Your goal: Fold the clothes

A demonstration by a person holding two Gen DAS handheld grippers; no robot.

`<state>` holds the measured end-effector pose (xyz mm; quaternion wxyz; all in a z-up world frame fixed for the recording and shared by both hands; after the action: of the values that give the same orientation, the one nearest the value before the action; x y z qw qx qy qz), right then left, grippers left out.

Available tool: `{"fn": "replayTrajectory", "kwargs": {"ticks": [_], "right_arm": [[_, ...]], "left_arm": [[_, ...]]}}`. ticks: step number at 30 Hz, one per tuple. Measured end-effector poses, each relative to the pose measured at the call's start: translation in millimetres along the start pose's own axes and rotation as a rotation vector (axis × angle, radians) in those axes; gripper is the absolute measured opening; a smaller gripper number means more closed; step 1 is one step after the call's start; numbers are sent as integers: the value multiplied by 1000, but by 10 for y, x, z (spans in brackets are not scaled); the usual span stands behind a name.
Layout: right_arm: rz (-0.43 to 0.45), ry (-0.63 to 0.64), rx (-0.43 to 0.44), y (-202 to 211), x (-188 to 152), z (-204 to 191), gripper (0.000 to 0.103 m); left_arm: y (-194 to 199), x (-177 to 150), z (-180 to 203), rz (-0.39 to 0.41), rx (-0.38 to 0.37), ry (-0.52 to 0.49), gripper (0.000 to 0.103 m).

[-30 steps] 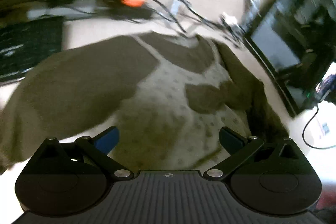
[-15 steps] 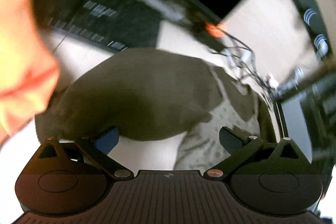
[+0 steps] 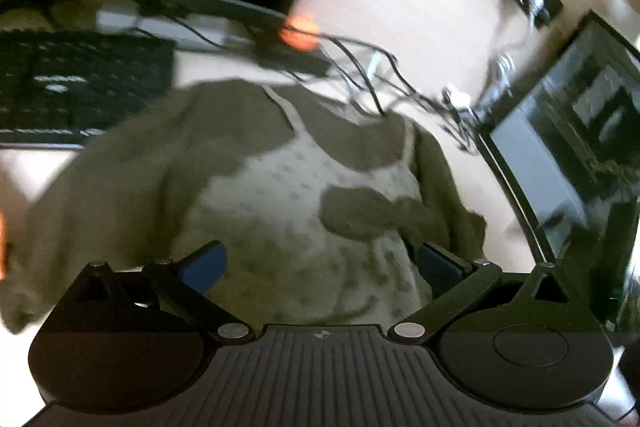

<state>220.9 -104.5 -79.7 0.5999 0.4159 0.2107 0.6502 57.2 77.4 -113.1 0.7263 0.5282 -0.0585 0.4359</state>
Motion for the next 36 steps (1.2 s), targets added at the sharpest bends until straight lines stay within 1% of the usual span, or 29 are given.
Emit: {"fn": "replayTrajectory", "kwargs": {"ticks": [1,2,3,4,6,7,8,10,11,12,13,14,16,17,18,19,21,23,24,25,26,28,29,30,31,33,34,36], "right_arm": [[-14,91,-283,13,-18,336,103],[-13,132,-571,114,-12,726,103],[5,102,-752,284,-2,1059,103],[53,-7,-730,442,4,1235,103],[159,-247,-616,753,31,1535,103],[206,-355,-488,831,41,1565,103],[238,-445,-314,838,67,1506,103],[266,-573,72,733,157,1199,103],[251,-598,241,643,194,967,103],[213,-564,363,530,229,679,103],[185,-490,377,430,244,446,103],[158,-411,373,331,254,226,103],[131,-212,317,193,251,-116,103],[131,-127,292,152,246,-194,103],[142,-48,225,105,247,-145,103],[162,10,66,37,275,65,103],[197,100,-297,-28,381,544,103],[221,40,-478,-46,453,1049,103],[233,4,-561,-48,480,1300,103],[250,-70,-546,-34,493,1483,103],[262,-116,-546,-25,486,1578,103],[286,-197,-557,-7,464,1741,103],[307,-224,-544,56,446,1737,103],[339,-266,-470,162,428,1682,103],[370,-312,-349,269,372,1566,103],[398,-345,-57,410,313,1251,103],[396,-345,47,474,258,1088,103],[374,-363,191,582,97,793,103]], "left_arm": [[-21,-20,39,0,-2,-9,103],[-37,-41,66,-1,-7,-15,103],[-70,-71,83,-11,-13,-20,103],[-103,-103,99,-21,-18,-25,103],[-204,-190,114,-56,-14,-32,103],[-248,-235,110,-72,-9,-28,103],[-292,-280,107,-89,-4,-23,103],[-364,-366,115,-111,-2,0,103],[-393,-400,118,-118,2,11,103],[-419,-428,119,-122,14,22,103],[-430,-440,117,-119,27,31,103],[-439,-451,117,-117,39,40,103],[-436,-455,116,-108,57,64,103],[-434,-455,108,-105,64,79,103],[-433,-454,98,-100,71,97,103],[-432,-451,92,-94,74,115,103],[-435,-444,86,-85,81,149,103],[-452,-432,93,-89,94,164,103],[-474,-422,110,-107,112,151,103],[-496,-413,129,-123,129,137,103],[-511,-407,142,-128,146,131,103],[-526,-407,157,-125,176,134,103],[-514,-421,162,-120,189,137,103],[-499,-436,167,-117,202,139,103],[-458,-456,171,-121,209,140,103],[-255,-489,179,-114,194,116,103],[-94,-492,171,-88,197,75,103],[314,-513,118,-11,275,-73,103]]}}
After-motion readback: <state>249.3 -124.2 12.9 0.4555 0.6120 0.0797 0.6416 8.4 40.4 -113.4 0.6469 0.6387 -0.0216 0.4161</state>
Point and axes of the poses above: each gripper's, at about its wrist camera, not at the fingertips, and y roughly against the way its jaws point, z to its right, x to its top, the point moved 9 cm from there along -y, roughly the way its jaws point, and after that the axes turned 4 degrees about -z, right-handed, at the moved point
